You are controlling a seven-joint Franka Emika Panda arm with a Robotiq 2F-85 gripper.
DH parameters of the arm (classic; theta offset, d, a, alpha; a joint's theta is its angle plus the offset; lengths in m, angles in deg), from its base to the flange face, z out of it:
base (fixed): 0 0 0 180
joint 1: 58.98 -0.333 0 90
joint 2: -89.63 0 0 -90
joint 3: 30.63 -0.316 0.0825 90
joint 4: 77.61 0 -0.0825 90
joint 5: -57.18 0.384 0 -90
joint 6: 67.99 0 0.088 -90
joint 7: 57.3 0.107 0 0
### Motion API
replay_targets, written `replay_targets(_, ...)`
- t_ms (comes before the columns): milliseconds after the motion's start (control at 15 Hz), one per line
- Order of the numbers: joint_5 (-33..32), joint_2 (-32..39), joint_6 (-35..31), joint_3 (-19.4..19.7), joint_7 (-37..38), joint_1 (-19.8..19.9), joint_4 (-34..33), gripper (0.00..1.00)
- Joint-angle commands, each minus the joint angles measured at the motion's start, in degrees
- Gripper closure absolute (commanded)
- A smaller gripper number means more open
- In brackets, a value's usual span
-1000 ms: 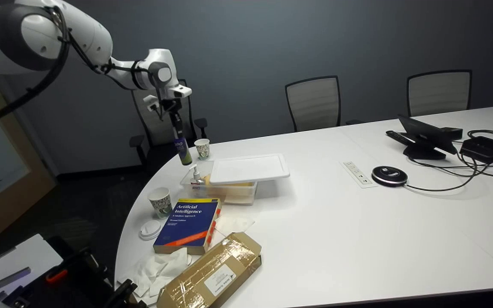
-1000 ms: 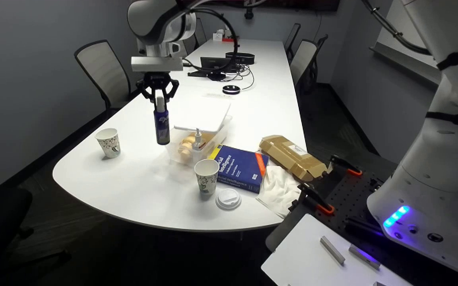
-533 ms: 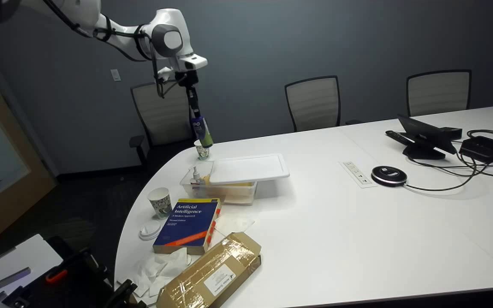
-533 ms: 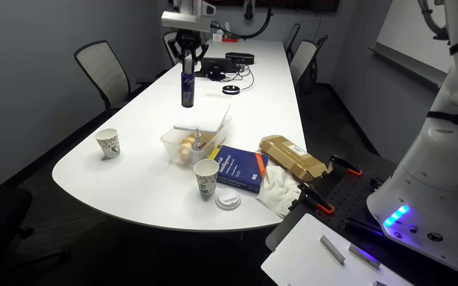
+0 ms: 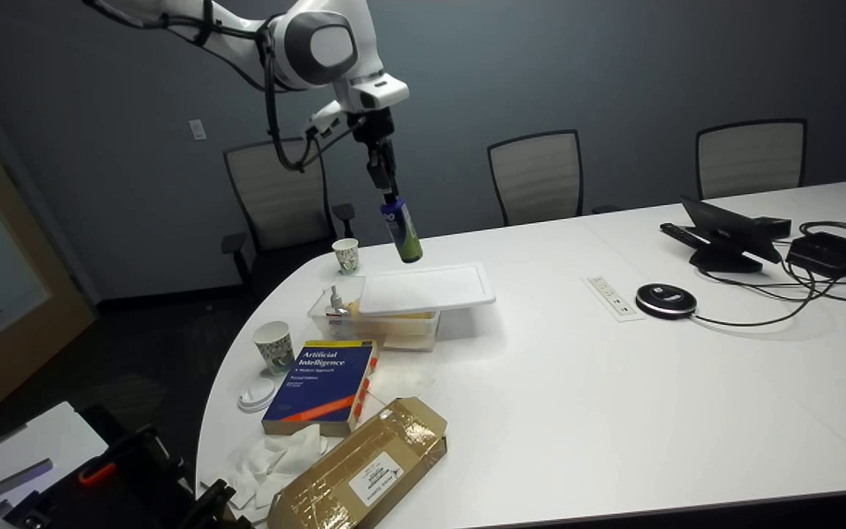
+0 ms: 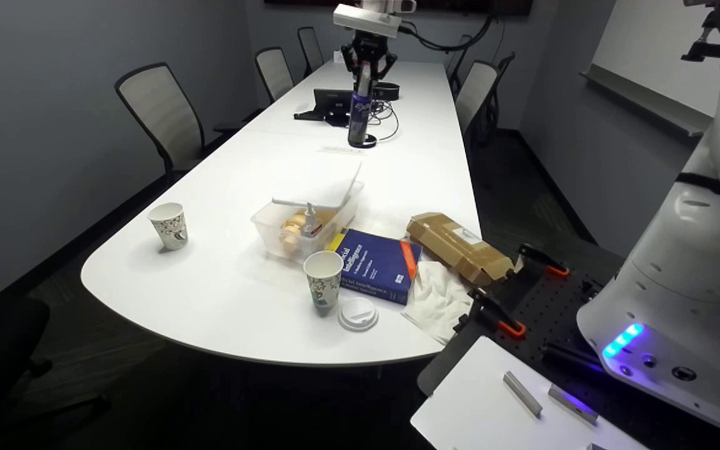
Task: Move the spray bottle and place it to the right of the book next to the box
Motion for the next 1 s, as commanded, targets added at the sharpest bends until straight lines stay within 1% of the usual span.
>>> replay_targets(0, 1.13, -1.79, -5.96, 0.89, 1.08, 2.76, 6.28, 0.92)
replay_targets(200, 2.61, -0.65, -8.64, 1.79, 0.30, 5.37, 8.57, 0.92)
replay_targets(467, 8.51, 2.14, -10.72, 1.52, -2.45, 9.21, 9.90, 0.92)
replay_targets(933, 14.65, 9.27, -12.57, 1.54, -6.22, 12.86, 7.86, 0.92)
